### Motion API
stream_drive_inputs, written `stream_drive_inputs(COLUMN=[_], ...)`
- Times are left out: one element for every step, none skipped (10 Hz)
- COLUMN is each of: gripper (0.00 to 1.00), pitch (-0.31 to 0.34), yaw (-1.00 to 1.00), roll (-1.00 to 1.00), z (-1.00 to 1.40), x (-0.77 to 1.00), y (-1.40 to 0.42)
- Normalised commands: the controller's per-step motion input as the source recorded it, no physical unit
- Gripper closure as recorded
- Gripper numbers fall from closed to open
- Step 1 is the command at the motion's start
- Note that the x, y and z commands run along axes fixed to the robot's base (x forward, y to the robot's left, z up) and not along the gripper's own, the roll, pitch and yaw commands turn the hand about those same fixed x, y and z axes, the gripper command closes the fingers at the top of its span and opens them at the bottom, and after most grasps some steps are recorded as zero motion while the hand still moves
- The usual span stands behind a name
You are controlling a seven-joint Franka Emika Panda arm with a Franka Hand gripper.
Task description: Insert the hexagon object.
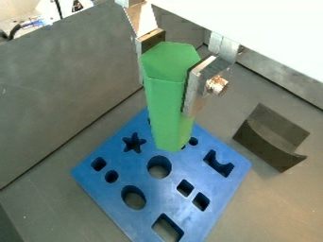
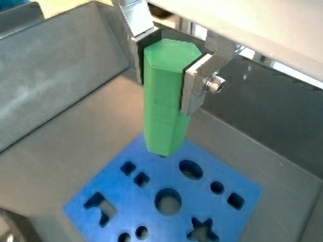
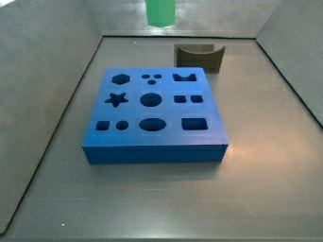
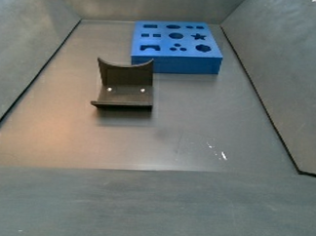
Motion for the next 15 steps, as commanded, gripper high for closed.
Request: stream_drive_inputs(gripper=[1.0, 1.0, 1.0, 1.0, 1.0, 1.0, 1.0, 1.0, 1.0, 1.0, 1.0, 1.0, 1.0, 1.0, 1.0], pitch=[-0.104, -0.147, -0.211, -0.203, -0.197, -0.19, -0.196, -0.104, -0.1, -0.053, 0.0, 0.0, 0.0, 0.011, 0.006], yaw=[0.1, 0.07, 0.09, 0.17, 0.17, 0.17, 0.16, 0.0, 0.0, 0.0, 0.0, 0.0, 0.0, 0.0, 0.0], roll=[0.0, -0.09, -0.19, -0.26, -0.32, -0.36, -0.39, -0.23, -0.25, -0.32, -0.3, -0.27, -0.24, -0.15, -0.17], z=[-1.0, -0.91, -0.73, -0.62, -0.51, -0.44, -0.37, -0.72, -0.63, -0.45, -0.47, -0.39, -0.26, -0.16, -0.17], x=[-0.51, -0.54, -0.69, -0.62, -0.59, -0.56, -0.51, -0.12, 0.0, 0.0, 0.0, 0.0, 0.0, 0.0, 0.0], y=[0.86, 0.76, 0.76, 0.71, 0.64, 0.59, 0.54, 0.21, 0.0, -0.01, -0.05, -0.01, 0.0, -0.03, -0.04])
